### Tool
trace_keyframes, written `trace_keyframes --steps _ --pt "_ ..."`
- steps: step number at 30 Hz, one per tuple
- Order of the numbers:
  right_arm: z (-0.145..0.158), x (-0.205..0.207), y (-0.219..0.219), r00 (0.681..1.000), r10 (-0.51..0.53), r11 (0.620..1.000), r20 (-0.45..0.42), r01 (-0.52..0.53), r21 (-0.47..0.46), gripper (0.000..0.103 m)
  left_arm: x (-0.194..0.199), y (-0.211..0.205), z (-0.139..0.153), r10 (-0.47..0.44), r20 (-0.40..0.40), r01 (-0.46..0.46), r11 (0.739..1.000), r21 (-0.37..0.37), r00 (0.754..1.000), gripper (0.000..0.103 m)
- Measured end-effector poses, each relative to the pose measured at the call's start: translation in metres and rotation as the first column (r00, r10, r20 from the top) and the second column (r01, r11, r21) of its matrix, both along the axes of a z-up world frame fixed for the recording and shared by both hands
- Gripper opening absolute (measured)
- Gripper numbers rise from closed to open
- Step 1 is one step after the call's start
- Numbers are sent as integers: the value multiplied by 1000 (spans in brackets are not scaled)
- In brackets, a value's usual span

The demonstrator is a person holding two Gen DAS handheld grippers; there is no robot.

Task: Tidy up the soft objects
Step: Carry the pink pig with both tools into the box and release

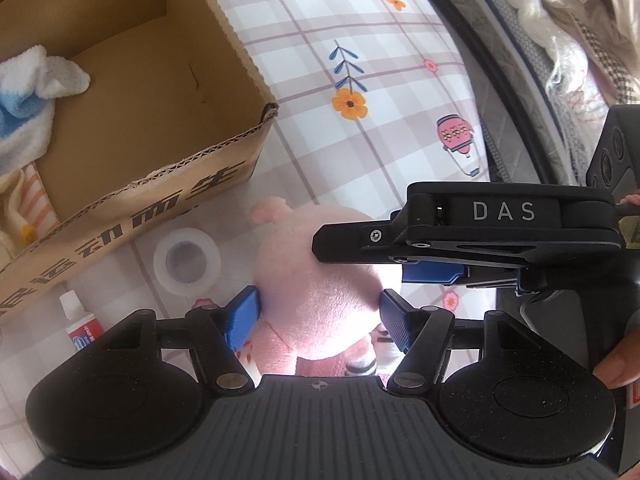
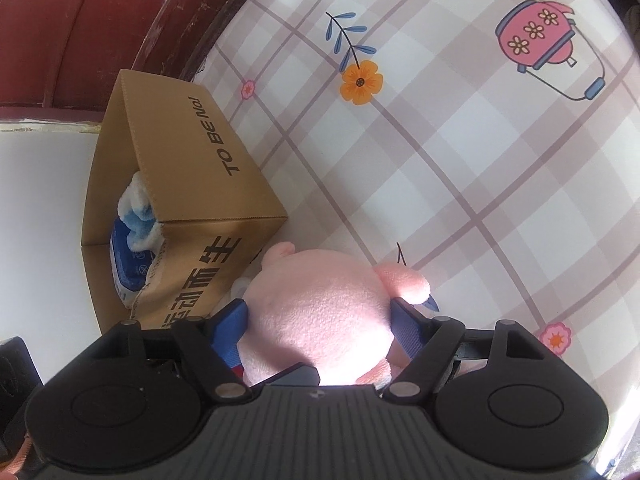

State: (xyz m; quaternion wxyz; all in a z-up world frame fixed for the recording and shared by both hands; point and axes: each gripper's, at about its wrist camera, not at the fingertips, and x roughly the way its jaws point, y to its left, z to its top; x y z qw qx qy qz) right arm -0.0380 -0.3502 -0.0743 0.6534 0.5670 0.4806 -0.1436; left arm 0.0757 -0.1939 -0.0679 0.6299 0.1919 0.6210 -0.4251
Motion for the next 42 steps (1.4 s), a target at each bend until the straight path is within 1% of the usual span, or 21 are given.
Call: trace_keyframes --steps 4,10,12,15,17,20,22,24,26,28,32,34,36,38,42 --pt "17 -2 2 1000 -1 1000 3 1 -20 80 -3 6 14 -6 2 6 1000 -24 1000 66" --pt "54 1 8 1000 12 998 20 -11 -56 80 -2 16 44 6 7 -6 997 -75 1000 66" --pt "71 6 12 999 28 996 30 -25 -81 80 1 20 55 17 10 -16 995 -97 1000 66" --pt "105 15 17 997 61 990 51 -54 -127 80 7 30 79 42 15 -39 990 -137 999 66" --pt "132 26 23 993 89 984 80 -76 -159 80 13 38 100 63 27 -58 984 -168 998 66" --pt "171 51 29 980 146 971 139 -114 -212 80 28 52 135 115 74 -94 967 -235 991 66" --pt "189 76 32 965 197 956 175 -149 -253 80 42 62 153 162 102 -129 954 -272 981 66" --pt "199 107 33 942 267 932 204 -199 -302 80 58 68 162 215 138 -165 938 -304 967 66" --pt "198 142 32 921 328 911 213 -247 -331 80 77 69 162 263 174 -197 926 -323 949 66" --pt "190 177 29 898 391 883 205 -302 -360 79 99 68 154 312 192 -239 914 -328 930 66" --pt "166 242 24 854 496 826 157 -407 -391 79 142 58 125 393 184 -326 892 -313 901 66" --pt "152 268 23 833 537 797 130 -451 -401 79 161 57 110 425 166 -365 881 -302 890 66" --pt "139 289 23 807 583 758 91 -501 -418 79 178 54 93 450 149 -395 870 -295 880 66" --pt "126 306 26 779 625 714 48 -546 -439 79 190 49 78 464 138 -415 866 -280 875 66" --pt "104 323 37 708 704 604 -52 -636 -480 79 202 40 54 461 133 -423 874 -240 877 66"
